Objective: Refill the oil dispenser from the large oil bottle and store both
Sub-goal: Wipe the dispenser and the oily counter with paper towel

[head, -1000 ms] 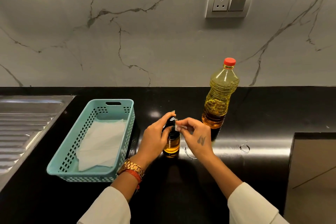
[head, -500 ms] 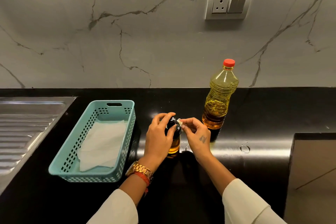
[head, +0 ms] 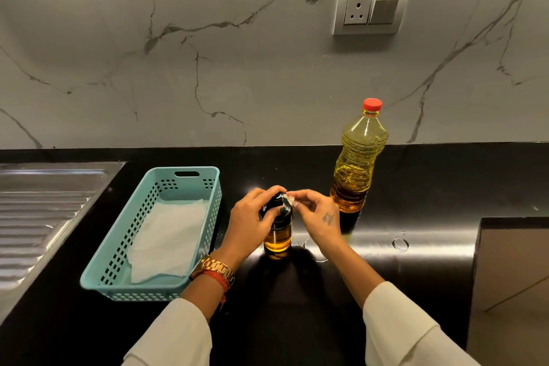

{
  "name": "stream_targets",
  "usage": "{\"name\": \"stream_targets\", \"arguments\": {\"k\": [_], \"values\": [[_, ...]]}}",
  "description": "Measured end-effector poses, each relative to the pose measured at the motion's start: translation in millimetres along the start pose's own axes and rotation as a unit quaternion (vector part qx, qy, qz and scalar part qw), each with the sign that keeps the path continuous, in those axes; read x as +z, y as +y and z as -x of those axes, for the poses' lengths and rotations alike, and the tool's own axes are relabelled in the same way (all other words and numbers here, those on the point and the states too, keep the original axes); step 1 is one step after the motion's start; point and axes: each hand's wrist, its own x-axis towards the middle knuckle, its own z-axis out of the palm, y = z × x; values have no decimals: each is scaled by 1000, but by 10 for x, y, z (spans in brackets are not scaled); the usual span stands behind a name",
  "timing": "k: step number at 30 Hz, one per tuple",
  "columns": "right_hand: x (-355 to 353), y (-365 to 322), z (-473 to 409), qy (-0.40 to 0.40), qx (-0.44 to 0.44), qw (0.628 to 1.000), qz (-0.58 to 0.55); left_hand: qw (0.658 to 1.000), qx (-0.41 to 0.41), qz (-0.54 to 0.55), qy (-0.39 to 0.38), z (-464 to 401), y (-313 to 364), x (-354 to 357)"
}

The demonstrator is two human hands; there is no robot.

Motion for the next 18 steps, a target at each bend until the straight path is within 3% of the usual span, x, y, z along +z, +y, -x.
{"name": "stream_targets", "arguments": {"k": [6, 13, 18], "values": [[8, 84, 357, 30, -119, 992, 14, 1000, -15, 7, 13, 84, 64, 23], [62, 130, 129, 35, 4, 999, 14, 1000, -24, 6, 13, 93, 98, 59], [39, -105, -29, 0, -95, 993, 72, 999, -17, 29, -11, 87, 49, 48]]}}
